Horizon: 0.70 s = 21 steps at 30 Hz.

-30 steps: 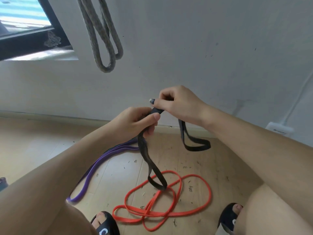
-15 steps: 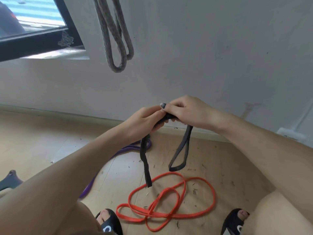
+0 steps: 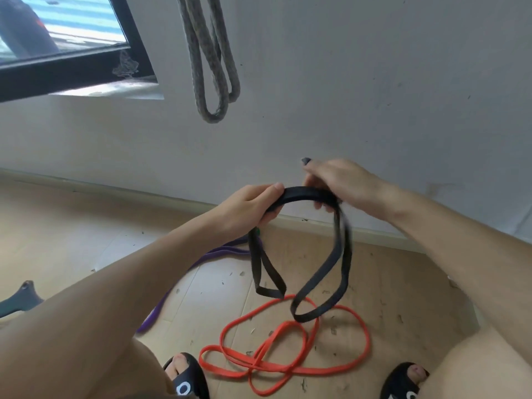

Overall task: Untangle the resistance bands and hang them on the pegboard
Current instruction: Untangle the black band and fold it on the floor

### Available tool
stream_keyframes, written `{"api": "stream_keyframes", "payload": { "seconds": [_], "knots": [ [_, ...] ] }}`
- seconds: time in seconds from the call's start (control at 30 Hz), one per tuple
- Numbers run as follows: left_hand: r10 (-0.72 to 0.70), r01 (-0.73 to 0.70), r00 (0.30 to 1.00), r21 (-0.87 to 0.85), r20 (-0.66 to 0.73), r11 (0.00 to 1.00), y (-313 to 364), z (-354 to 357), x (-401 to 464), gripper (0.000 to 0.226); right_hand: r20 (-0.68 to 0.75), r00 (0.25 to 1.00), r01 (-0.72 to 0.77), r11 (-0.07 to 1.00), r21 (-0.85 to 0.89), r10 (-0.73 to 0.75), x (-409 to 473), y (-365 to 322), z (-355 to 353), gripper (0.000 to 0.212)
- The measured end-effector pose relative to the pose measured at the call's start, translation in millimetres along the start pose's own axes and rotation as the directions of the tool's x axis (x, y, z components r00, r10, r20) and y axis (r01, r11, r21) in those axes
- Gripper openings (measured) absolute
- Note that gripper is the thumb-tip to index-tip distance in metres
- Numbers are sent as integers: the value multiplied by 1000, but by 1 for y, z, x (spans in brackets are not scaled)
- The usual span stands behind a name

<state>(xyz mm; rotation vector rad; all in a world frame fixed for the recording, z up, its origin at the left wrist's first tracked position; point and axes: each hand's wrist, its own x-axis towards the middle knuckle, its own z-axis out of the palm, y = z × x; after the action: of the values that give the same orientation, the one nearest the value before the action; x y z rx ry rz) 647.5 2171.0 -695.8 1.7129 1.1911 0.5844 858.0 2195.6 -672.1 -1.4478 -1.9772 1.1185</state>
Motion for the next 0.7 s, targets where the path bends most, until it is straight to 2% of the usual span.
{"api": "stream_keyframes", "payload": {
  "seconds": [0.07,0.17,0.33,0.43,0.6,0.7],
  "knots": [
    [19,-19,1000,-6,-1,1000,0,2,2,45,43,997,61,996,-70,-58,1,-4,14,59],
    [-58,56,996,32,64,998,-10,-6,1,53,34,992,127,972,-199,-122,5,-4,8,54],
    [-124,121,992,171,9,978,-22,-14,-1,62,-42,998,29,981,-192,-37,5,12,-22,53],
    [-77,80,996,104,-33,991,-14,-6,1,52,79,996,-27,991,-132,38,4,12,-8,58],
    [11,-14,999,-48,-53,999,0,0,2,51,229,968,-73,986,-148,106,10,5,23,61],
    [-2,1,1000,-71,-16,997,2,-3,-3,48,269,951,-138,987,-83,155,12,10,15,80]
  ]
}}
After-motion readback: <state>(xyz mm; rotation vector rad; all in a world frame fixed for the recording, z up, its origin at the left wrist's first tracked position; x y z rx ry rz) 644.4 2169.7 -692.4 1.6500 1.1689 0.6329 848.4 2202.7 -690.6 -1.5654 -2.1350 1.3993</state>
